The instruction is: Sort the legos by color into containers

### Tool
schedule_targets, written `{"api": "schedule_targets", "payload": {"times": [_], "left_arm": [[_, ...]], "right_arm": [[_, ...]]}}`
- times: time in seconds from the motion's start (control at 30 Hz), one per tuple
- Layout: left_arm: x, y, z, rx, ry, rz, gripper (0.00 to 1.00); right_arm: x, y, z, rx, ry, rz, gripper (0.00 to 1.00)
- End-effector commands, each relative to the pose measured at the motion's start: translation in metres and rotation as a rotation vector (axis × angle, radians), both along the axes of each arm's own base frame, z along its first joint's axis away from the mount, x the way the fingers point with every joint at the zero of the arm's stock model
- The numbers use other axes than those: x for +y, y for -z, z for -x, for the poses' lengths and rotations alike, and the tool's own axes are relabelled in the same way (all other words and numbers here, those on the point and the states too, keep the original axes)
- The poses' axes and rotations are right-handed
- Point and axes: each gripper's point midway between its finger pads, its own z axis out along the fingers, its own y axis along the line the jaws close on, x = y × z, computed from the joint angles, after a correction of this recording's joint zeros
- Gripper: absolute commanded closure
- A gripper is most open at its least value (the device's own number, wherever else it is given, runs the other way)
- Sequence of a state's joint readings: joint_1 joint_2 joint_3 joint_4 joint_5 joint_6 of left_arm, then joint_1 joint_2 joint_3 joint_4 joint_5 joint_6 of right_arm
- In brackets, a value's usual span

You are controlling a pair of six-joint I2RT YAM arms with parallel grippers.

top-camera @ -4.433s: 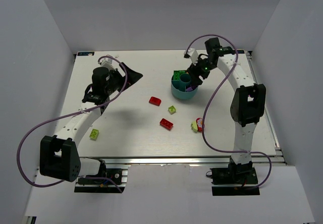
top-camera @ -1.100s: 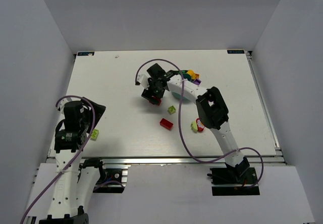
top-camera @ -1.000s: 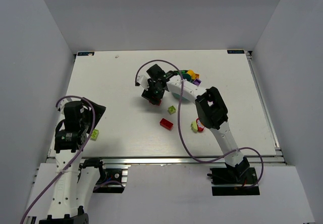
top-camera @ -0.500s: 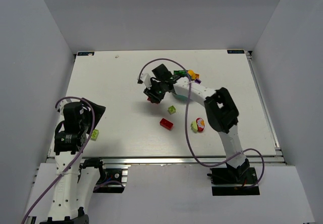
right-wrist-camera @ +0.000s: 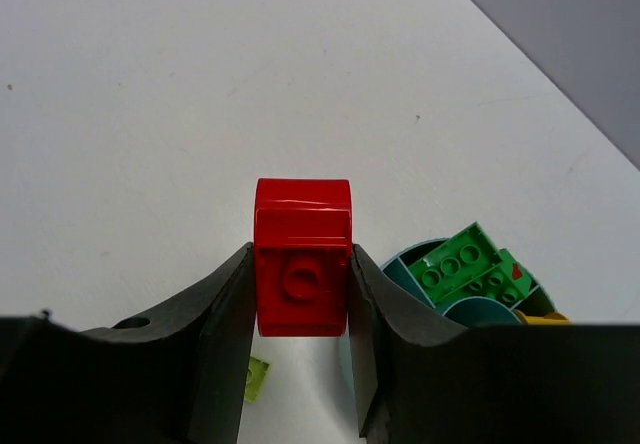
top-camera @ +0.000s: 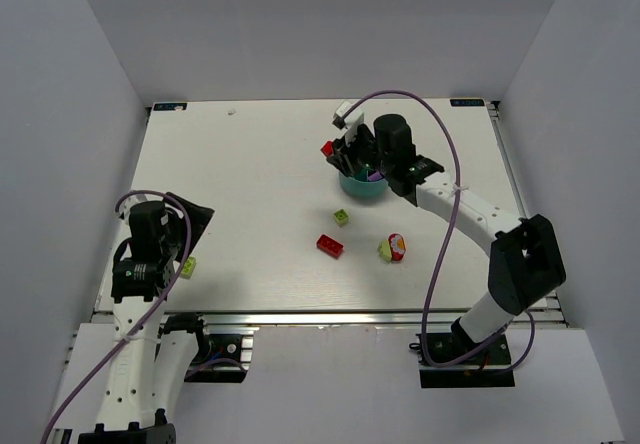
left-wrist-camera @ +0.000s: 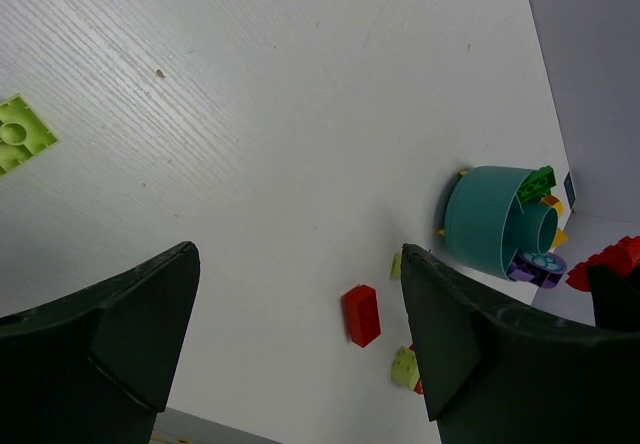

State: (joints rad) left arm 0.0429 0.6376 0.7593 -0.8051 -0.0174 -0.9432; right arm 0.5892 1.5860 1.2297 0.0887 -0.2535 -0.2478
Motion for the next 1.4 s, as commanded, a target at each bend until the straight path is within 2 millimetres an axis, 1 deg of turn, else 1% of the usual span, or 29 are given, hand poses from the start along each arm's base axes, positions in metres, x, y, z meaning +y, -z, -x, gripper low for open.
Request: {"api": "schedule_targets", "payload": {"times": [0.0, 0.07, 0.23, 0.27, 0.3, 0.4, 0.67, 0.73, 0.8, 0.97, 1.17, 1.37], "left_arm": [[-0.002, -0.003, -0.005, -0.030, 0.008, 0.011, 0.10], [-0.002, -0.002, -0.005, -0.029, 0.008, 0.011, 0.10], [-0.002, -0.001, -0.003, -0.037, 0.003, 0.018, 0.10], [-0.002, -0.001, -0.003, -0.037, 0.002, 0.019, 0.09], [-0.002, 0.000, -0.002, -0.036, 0.000, 0.022, 0.10], [-0.003, 0.001, -0.001, -0.039, -0.005, 0.028, 0.10], [-0.003, 0.006, 0.001, -0.033, -0.005, 0.028, 0.10], [-0.003, 0.007, 0.001, -0.028, -0.005, 0.028, 0.09], [-0.008, 0.008, 0.000, -0.029, 0.020, 0.047, 0.10], [-0.009, 0.009, -0.001, -0.027, 0.025, 0.051, 0.10], [-0.010, 0.012, -0.003, -0.023, 0.031, 0.052, 0.09], [-0.010, 0.012, -0.004, -0.020, 0.033, 0.053, 0.09]], "right_arm": [[-0.001, -0.006, -0.011, 0.026, 0.073, -0.071, 1.00], [-0.003, -0.002, -0.016, 0.052, 0.105, -0.084, 1.00], [-0.008, -0.001, -0.033, 0.033, 0.163, -0.091, 1.00], [-0.008, 0.004, -0.035, 0.037, 0.164, -0.082, 1.00], [-0.009, 0.003, -0.039, 0.032, 0.177, -0.078, 1.00], [-0.011, 0.012, -0.045, 0.042, 0.200, -0.056, 1.00], [-0.014, 0.027, -0.052, 0.030, 0.224, -0.017, 1.00], [-0.017, 0.028, -0.054, 0.023, 0.234, -0.010, 1.00], [-0.018, 0.031, -0.056, 0.021, 0.238, -0.004, 1.00], [-0.026, 0.036, -0.060, 0.009, 0.249, 0.017, 1.00], [-0.033, 0.043, -0.063, 0.007, 0.251, 0.036, 1.00], [-0.035, 0.051, -0.063, 0.013, 0.247, 0.053, 1.00]]}}
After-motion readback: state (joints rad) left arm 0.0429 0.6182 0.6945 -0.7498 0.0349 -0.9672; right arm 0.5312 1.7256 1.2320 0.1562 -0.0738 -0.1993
